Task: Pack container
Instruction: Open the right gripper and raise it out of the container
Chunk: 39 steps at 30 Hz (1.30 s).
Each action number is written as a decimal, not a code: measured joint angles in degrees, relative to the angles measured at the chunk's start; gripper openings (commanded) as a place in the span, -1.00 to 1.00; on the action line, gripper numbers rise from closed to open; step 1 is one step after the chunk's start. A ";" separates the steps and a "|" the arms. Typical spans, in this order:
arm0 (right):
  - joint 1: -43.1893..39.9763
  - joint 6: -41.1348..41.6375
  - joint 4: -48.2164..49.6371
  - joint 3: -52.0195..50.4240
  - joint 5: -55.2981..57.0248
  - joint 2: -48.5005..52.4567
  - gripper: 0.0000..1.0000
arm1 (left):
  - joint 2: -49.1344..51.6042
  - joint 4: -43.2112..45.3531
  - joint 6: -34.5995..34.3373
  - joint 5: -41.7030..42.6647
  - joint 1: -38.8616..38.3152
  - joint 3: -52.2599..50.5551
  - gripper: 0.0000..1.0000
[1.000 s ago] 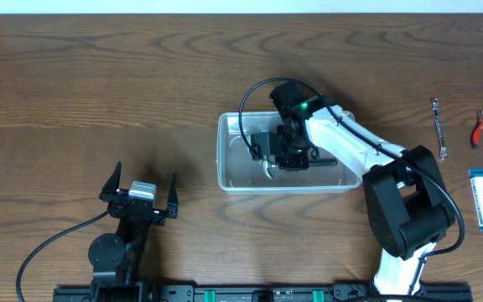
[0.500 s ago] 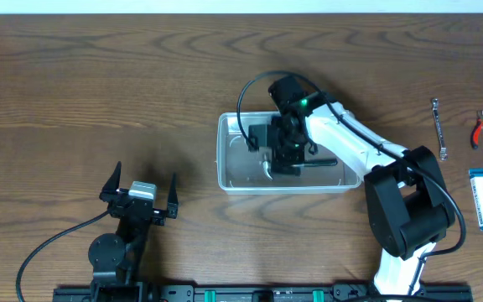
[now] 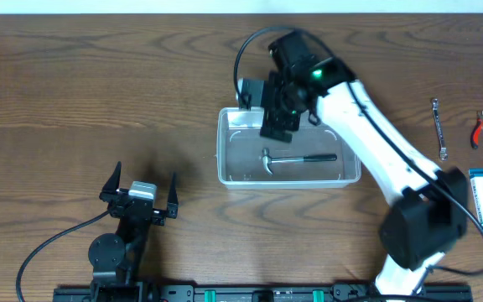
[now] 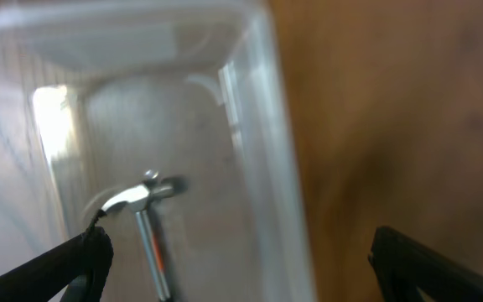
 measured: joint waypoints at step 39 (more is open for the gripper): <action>-33.35 46.47 -19.43 3.21 27.17 -33.97 0.98 | 0.00 0.02 0.00 -0.02 0.00 0.00 0.96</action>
